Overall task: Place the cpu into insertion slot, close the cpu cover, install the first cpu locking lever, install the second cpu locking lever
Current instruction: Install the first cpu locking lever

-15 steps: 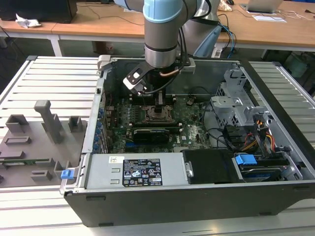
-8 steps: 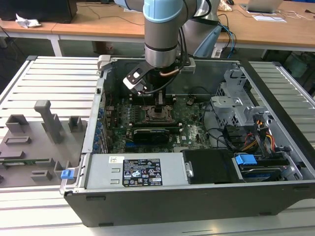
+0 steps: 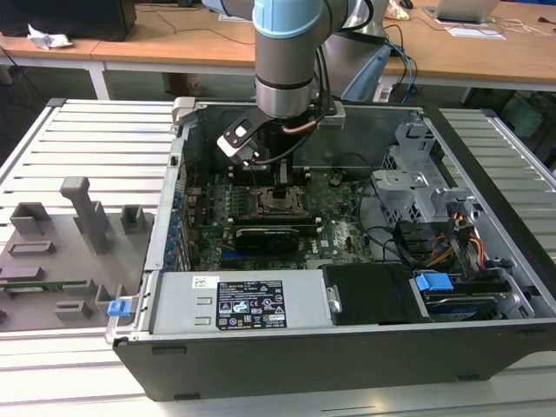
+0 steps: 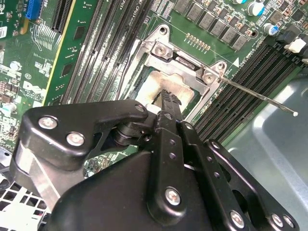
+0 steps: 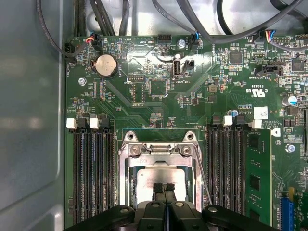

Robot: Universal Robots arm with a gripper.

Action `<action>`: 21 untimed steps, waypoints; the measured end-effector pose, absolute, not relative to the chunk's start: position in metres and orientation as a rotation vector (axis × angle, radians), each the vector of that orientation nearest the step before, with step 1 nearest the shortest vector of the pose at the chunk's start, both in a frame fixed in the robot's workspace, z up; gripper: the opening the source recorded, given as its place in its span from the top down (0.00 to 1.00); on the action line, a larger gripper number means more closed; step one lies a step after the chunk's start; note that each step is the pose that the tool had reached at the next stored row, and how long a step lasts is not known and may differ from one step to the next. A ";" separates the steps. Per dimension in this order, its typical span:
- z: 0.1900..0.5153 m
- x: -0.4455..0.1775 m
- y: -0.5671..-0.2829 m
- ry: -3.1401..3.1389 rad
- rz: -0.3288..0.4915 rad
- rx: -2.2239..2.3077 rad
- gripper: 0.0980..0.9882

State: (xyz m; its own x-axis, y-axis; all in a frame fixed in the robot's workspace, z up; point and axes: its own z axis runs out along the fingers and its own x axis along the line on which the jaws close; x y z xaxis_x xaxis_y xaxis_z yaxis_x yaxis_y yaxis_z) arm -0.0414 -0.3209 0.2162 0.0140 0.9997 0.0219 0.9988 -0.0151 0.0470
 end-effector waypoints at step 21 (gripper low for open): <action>0.222 -0.041 -0.321 2.189 0.069 2.221 0.99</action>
